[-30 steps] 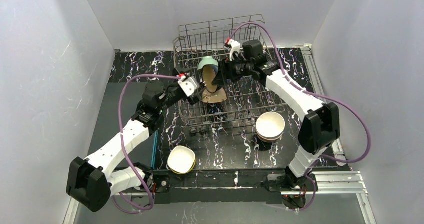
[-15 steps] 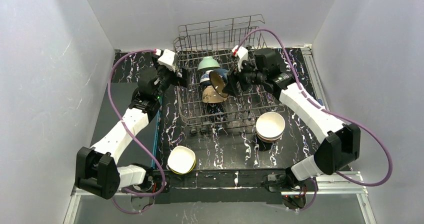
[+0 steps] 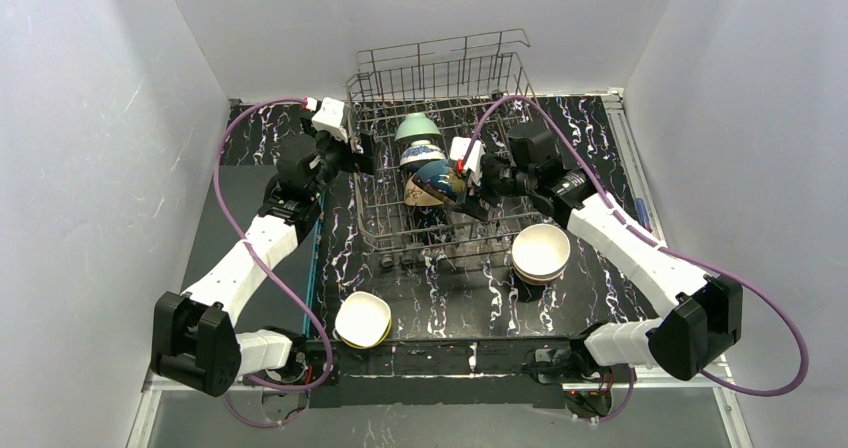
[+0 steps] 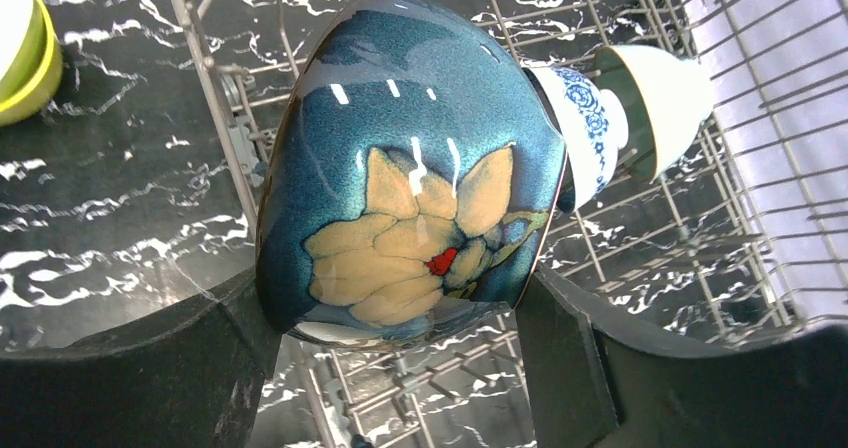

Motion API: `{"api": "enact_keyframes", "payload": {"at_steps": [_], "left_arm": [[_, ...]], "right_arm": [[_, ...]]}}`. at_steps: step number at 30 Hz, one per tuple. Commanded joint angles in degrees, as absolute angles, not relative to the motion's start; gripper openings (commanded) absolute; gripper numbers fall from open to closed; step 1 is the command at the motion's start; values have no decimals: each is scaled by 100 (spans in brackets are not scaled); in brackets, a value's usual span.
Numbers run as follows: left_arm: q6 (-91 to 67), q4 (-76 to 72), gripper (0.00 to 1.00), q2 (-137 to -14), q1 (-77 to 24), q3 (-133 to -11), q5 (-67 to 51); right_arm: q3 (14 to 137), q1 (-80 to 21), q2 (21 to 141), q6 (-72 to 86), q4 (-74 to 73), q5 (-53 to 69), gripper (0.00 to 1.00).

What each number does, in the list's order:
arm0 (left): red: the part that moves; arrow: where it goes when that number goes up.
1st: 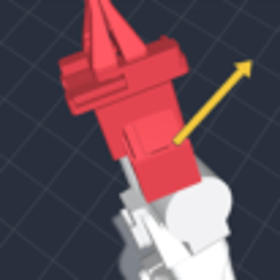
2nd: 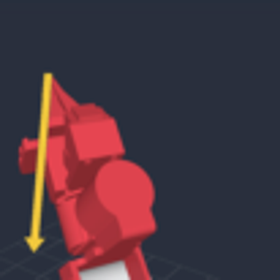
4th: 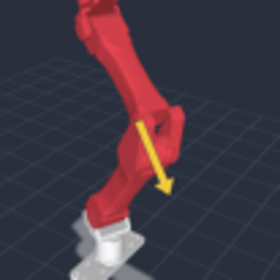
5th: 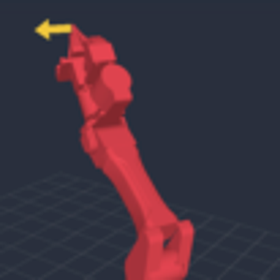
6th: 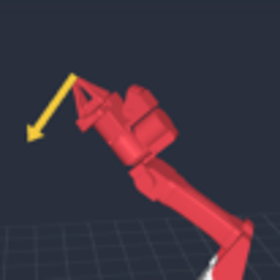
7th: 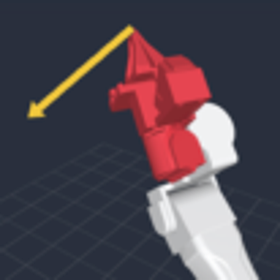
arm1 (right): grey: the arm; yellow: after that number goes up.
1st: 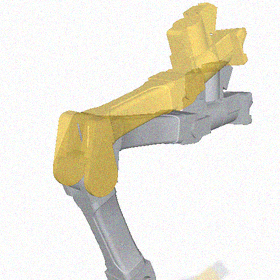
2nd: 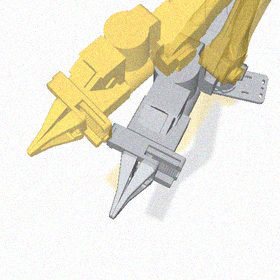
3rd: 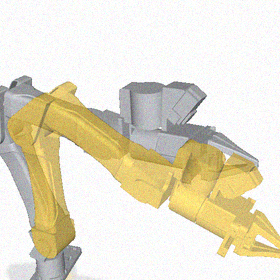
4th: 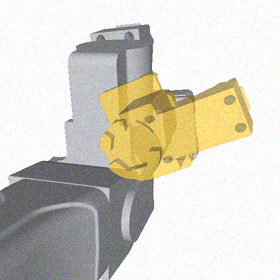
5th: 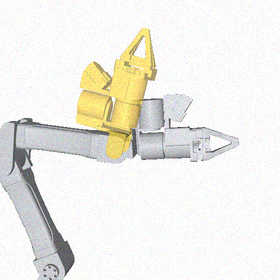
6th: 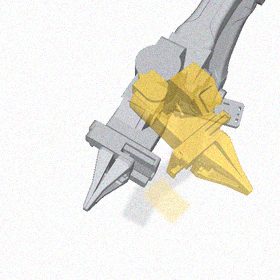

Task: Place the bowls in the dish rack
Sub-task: Turn the bowl upside down on the dish rack.

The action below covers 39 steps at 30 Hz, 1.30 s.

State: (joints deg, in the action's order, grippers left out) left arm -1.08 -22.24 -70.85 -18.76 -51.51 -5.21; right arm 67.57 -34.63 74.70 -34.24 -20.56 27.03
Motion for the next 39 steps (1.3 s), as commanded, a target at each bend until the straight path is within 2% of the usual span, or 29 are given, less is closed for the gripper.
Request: {"api": "enact_keyframes", "payload": {"at_steps": [1,13,31,39], "left_arm": [[-77,-2266,98,-7093,-1872,-5335,-651],[-31,-2265,98,-7145,-1872,-5335,-896],[-105,-2267,98,-7189,-1872,-5339,-1002],[-105,-2263,98,-7181,-1875,-5340,-1013]], "right_arm": [[6923,-3503,7237,-4741,-1690,3115,1],[8052,-3511,8284,-6691,-3477,3504,1],[9125,-3508,9220,-8353,-5130,3880,1],[9227,-3574,9419,-8470,-5218,3861,1]]}}
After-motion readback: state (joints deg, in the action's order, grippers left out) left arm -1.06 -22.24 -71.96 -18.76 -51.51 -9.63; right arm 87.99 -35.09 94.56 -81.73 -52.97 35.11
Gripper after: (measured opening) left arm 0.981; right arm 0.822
